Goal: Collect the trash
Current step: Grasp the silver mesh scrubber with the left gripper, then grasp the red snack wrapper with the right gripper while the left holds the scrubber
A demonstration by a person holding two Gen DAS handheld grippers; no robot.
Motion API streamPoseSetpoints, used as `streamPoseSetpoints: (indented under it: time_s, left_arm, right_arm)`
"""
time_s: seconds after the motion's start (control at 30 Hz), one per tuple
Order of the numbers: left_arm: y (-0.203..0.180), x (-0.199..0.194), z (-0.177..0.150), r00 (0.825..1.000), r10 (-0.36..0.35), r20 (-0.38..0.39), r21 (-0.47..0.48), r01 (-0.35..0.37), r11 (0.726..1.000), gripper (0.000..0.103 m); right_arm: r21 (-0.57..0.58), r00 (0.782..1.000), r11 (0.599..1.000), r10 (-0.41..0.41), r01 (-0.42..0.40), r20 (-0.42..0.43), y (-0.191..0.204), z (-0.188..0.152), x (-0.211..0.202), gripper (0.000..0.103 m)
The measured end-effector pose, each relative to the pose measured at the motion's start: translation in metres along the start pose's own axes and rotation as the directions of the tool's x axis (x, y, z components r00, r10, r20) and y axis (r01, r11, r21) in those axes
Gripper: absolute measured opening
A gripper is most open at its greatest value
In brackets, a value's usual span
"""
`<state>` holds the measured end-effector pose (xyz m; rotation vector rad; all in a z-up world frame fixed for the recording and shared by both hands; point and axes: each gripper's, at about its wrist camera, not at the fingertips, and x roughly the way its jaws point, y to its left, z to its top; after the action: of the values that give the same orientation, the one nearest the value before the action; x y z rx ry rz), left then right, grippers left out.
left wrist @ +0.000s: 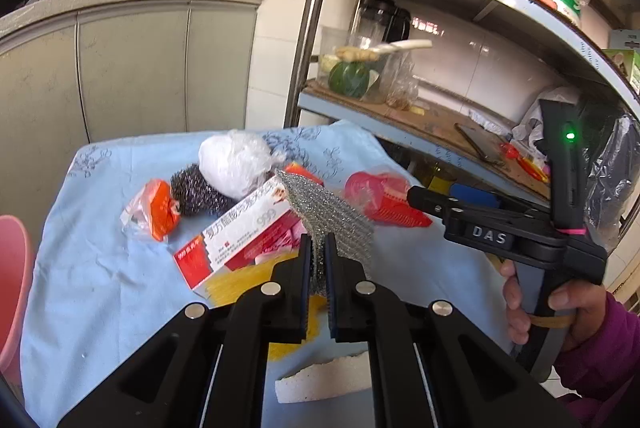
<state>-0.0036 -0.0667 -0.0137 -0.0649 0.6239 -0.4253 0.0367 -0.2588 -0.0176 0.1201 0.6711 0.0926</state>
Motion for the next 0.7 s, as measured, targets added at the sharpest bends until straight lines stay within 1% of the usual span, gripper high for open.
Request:
streamPoseSetpoints:
  time_s: [0.17,0.4,0.57,0.63,0.7]
  left_arm:
    - [0.006,-0.015,0.01,0.998,-0.041,0.053,-0.026,0.042,0.999,0.006]
    - [0.015,-0.039,0.024,0.992,-0.054,0.112,-0.051,0.06,0.997,0.006]
    - [0.016,-0.05,0.03,0.99,-0.054,0.134,-0.052,0.061,0.997,0.006]
    - [0.018,-0.051,0.03,0.989,-0.052,0.136,-0.052,0.059,0.997,0.006]
    - [0.02,-0.05,0.03,0.99,-0.05,0.134,-0.059,0.059,0.997,0.006]
  right_arm:
    - [-0.011,0.999,0.999,-0.031,0.031,-0.018,-0.009,0.011,0.015,0.076]
    - [0.021,0.99,1.0,-0.01,0.014,-0.143,-0.02,0.019,0.06,0.076]
    - [0.001,0.98,0.999,-0.043,0.044,-0.196,-0.017,0.014,0.078,0.076]
    - [-0.004,0.977,0.999,-0.05,0.05,-0.209,-0.018,0.011,0.081,0.062]
    - [0.01,0.975,0.998,-0.056,0.059,-0.214,-0.021,0.008,0.08,0.045]
